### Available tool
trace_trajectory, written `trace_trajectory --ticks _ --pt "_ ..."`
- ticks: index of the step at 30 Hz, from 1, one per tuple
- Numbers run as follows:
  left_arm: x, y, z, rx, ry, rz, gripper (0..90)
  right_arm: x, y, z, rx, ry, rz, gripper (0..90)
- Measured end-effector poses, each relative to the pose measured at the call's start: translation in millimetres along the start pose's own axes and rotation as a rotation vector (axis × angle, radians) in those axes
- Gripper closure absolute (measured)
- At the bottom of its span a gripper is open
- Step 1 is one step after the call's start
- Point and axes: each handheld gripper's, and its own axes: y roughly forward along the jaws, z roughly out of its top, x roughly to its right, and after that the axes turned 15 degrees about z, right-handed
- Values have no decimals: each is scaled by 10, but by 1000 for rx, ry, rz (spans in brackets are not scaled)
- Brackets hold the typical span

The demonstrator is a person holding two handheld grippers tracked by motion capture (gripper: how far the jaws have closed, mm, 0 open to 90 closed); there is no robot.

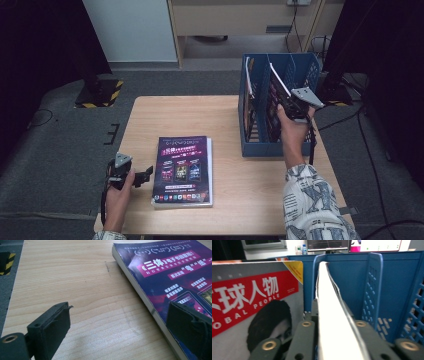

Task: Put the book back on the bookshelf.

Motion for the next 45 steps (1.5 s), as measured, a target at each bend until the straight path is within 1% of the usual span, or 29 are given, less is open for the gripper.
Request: trace_trajectory --ticks 1,3,4,6,9,10,12,14,15,16,17,18,22,26,34,38,42,45 --pt "0 0 0 0 0 0 49 0 0 0 0 0 0 834" --pt "-3 -3 1 1 -1 0 49 -3 1 4 -6 -17 -15 842" --pt "-8 -3 0 1 -3 0 49 -3 3 14 -11 -35 -44 842" --pt "-9 -4 -1 1 -6 1 49 0 7 19 -14 -41 -52 843" --pt "-13 -5 0 3 -6 0 49 26 30 48 -20 -55 -80 843" --pt "-12 -4 0 3 -6 -1 49 49 47 64 -19 -65 -100 843" --pt "-11 -1 0 2 -5 -2 49 61 56 69 -20 -65 -105 843" --pt "-13 -1 0 3 -7 -3 49 88 86 78 -22 -64 -122 843" --pt "-14 -1 1 4 -8 -3 49 100 107 80 -25 -71 -136 844" --pt "-15 -2 2 5 -9 -4 49 107 121 81 -26 -74 -140 843" --pt "-18 -1 2 7 -11 -5 49 112 165 73 -39 -91 -150 843" --pt "-18 -1 2 7 -11 -5 49 108 178 66 -43 -93 -153 843" --pt "-20 5 3 5 -10 -6 49 81 214 42 -40 -94 -151 843" --pt "-14 0 5 7 -9 -6 49 2 251 27 -45 -115 -136 841" --pt "-19 -5 5 8 -16 -7 49 -97 290 13 -50 -125 -122 834" --pt "-18 -4 7 9 -16 -7 50 -120 299 8 -49 -120 -115 829" --pt "-19 -8 8 11 -17 -8 49 -135 303 8 -54 -126 -111 822" --pt "-20 -6 8 10 -18 -9 49 -130 296 11 -53 -116 -103 809"
